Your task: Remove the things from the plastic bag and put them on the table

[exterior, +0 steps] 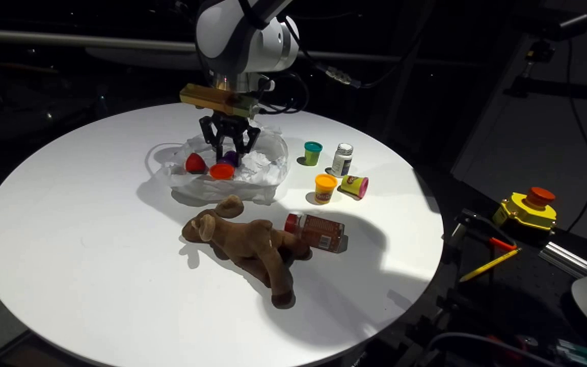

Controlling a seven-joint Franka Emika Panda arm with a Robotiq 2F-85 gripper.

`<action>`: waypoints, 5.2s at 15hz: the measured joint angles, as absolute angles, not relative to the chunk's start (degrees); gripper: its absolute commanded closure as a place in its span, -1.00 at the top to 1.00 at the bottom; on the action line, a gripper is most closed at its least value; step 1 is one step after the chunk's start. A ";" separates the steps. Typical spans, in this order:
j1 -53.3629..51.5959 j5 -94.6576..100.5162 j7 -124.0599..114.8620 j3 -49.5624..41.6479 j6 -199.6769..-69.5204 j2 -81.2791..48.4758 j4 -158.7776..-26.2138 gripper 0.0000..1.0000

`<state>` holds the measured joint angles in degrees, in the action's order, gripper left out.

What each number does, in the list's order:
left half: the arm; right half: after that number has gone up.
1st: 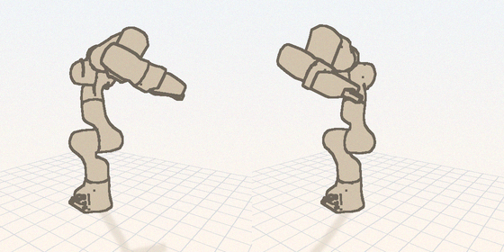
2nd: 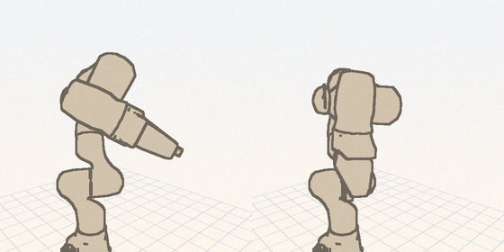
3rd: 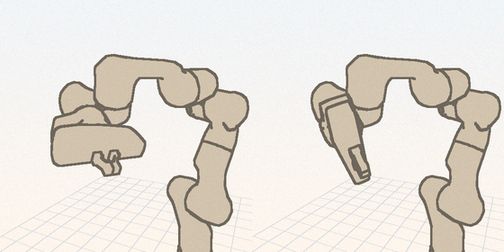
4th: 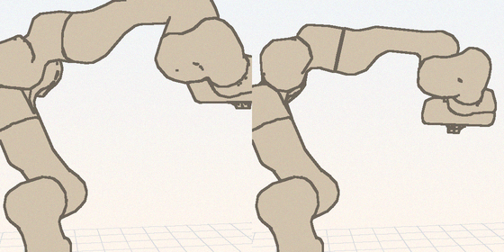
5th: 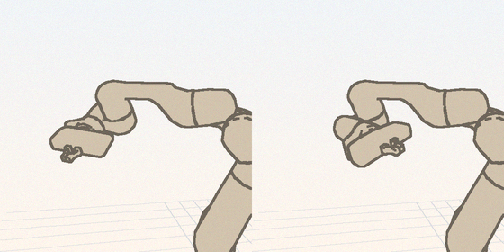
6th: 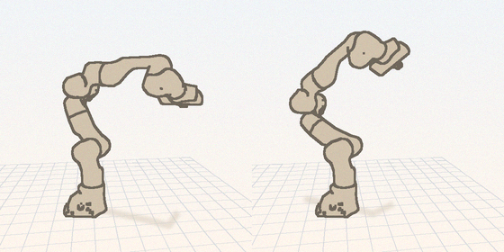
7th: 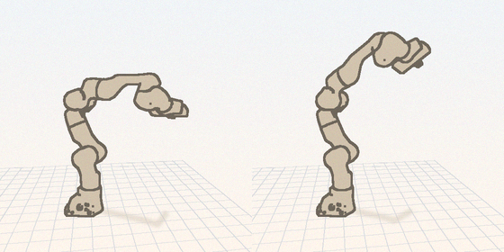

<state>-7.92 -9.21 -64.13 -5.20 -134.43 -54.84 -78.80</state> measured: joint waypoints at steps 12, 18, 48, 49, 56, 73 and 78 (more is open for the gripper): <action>-8.06 -6.87 -58.71 -4.62 -132.86 -46.33 -83.47 -0.56; -7.94 -4.94 -55.29 -5.22 -131.82 -47.03 -89.31 -0.56; -9.10 -1.19 -47.20 -5.70 -132.88 -37.33 -95.23 -0.59; -9.23 -1.10 -45.21 -5.27 -132.77 -34.41 -97.27 -0.59; -9.27 -1.10 -29.38 -0.45 -130.51 -15.01 -118.44 -0.59; -9.22 27.58 -25.52 -0.04 -160.72 -8.28 -155.45 -0.59; -9.38 31.89 -30.85 -2.75 -164.03 -12.37 -151.45 -0.59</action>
<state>-9.38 31.89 -30.85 -2.75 -164.03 -12.37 -151.45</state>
